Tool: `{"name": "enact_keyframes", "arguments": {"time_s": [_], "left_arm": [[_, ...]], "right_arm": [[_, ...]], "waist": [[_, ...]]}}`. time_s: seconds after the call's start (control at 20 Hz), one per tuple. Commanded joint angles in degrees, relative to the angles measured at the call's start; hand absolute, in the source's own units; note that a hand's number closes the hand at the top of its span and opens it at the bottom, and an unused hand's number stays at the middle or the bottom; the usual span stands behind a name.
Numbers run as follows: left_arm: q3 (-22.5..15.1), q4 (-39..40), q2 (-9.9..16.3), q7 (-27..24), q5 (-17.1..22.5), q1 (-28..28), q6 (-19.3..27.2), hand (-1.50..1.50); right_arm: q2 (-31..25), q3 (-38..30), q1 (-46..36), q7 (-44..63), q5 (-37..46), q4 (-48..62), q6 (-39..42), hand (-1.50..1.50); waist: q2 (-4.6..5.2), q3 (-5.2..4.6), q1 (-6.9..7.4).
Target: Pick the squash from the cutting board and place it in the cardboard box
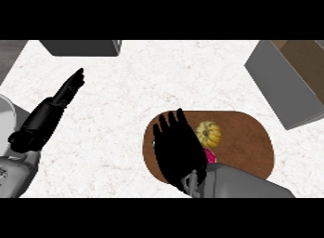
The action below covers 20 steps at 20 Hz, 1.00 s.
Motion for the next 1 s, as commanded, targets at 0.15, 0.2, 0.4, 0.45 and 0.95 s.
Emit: {"name": "enact_keyframes", "arguments": {"time_s": [0.15, 0.2, 0.4, 0.45, 0.95], "left_arm": [[1.4, 2.1, -1.8, -1.1, -0.8, -0.4, -1.1, 0.0], [0.5, 4.0, -2.9, -2.3, -2.8, -0.8, -0.6, 0.0], [1.7, -0.3, -2.6, 0.6, -2.7, 0.7, -2.1, 0.0], [3.3, -0.1, -1.8, 0.5, -2.5, 1.1, -2.4, 0.0], [5.5, -0.6, -4.6, 1.6, -4.5, 0.6, -5.6, 0.0]], "right_arm": [[3.0, 3.4, 5.7, 8.2, 7.3, 1.5, 3.0, -1.5], [2.6, -0.3, 1.8, 5.6, 6.3, 2.3, 6.2, -1.5], [1.3, 3.3, 6.1, 2.5, 13.4, 3.4, 0.2, -1.5], [3.3, 0.7, 5.6, 5.2, 12.5, -0.4, 5.5, -1.5], [-1.6, 0.4, 6.6, -6.2, 22.0, 8.7, -1.2, -1.5]], "waist": [[0.05, 0.04, -0.5], [0.14, 0.03, -0.42], [0.1, 0.07, -0.08], [0.03, 0.06, -0.19], [0.16, 0.07, -0.13]]}}
